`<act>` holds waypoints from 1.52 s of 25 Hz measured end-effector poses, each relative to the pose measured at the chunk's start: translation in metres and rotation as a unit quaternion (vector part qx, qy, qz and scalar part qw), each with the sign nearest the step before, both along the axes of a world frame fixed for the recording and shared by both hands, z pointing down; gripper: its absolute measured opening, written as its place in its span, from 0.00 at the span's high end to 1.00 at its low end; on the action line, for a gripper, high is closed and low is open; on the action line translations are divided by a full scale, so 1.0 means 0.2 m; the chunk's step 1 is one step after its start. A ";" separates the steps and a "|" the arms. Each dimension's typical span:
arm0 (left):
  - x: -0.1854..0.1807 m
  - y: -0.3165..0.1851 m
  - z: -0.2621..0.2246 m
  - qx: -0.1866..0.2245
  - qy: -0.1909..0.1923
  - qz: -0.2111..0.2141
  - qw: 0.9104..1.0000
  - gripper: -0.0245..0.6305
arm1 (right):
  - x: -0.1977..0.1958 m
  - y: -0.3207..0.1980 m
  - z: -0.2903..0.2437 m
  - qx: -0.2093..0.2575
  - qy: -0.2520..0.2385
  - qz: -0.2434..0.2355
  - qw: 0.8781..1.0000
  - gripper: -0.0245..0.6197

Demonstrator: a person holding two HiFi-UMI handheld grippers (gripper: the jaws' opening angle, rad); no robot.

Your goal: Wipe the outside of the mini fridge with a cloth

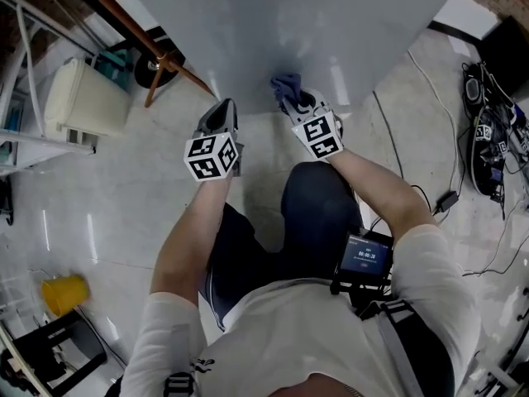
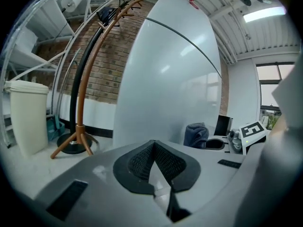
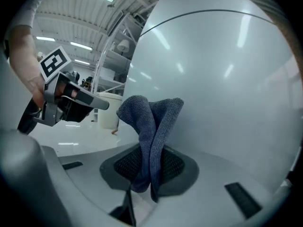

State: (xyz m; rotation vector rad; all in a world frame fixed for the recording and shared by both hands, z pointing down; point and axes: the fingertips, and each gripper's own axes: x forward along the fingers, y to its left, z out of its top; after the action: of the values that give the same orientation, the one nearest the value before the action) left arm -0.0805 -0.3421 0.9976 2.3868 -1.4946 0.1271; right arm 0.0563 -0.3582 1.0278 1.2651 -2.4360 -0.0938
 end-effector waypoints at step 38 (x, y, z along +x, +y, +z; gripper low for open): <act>0.13 -0.03 0.22 -0.037 -0.015 0.031 0.999 0.96 | 0.12 -0.14 0.32 -0.031 0.012 0.039 0.999 0.83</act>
State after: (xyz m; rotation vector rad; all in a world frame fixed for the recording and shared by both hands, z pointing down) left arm -0.0543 -0.3476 1.0407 2.3832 -1.4053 0.2293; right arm 0.0797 -0.3871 1.0921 1.3230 -2.3467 -0.0114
